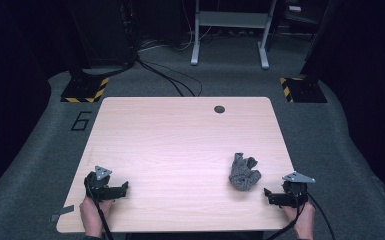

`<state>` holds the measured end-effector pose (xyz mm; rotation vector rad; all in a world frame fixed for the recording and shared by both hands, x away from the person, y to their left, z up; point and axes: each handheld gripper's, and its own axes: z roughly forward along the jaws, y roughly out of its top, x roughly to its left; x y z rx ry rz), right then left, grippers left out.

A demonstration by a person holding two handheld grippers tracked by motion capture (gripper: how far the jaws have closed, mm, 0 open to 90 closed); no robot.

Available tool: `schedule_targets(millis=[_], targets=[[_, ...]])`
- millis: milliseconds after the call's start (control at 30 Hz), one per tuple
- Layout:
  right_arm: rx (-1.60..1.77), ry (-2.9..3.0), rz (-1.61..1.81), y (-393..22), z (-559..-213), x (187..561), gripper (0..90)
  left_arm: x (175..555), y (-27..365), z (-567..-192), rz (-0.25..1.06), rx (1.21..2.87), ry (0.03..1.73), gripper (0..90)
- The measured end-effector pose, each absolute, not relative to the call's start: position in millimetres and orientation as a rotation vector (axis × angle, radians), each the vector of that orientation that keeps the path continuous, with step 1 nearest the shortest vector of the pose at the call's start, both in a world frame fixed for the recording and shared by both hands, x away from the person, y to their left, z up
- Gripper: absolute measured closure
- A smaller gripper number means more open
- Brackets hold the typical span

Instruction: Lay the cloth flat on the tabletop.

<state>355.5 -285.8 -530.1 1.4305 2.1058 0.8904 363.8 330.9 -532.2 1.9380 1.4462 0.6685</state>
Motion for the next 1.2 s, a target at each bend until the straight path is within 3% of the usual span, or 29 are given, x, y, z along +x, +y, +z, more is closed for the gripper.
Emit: schedule_targets(millis=[700, 1200], targets=[[1.420, 2.094, 0.827, -281.4, -525.1, 350.4, 2.6, 365.2, 331.8, -532.3, 0.627, 1.949, 1.429, 0.4], [1.313, 2.133, 1.018, -248.6, -484.3, 340.4, 2.3, 365.2, 331.5, -532.6, 0.628, 1.946, 1.429, 0.4]])
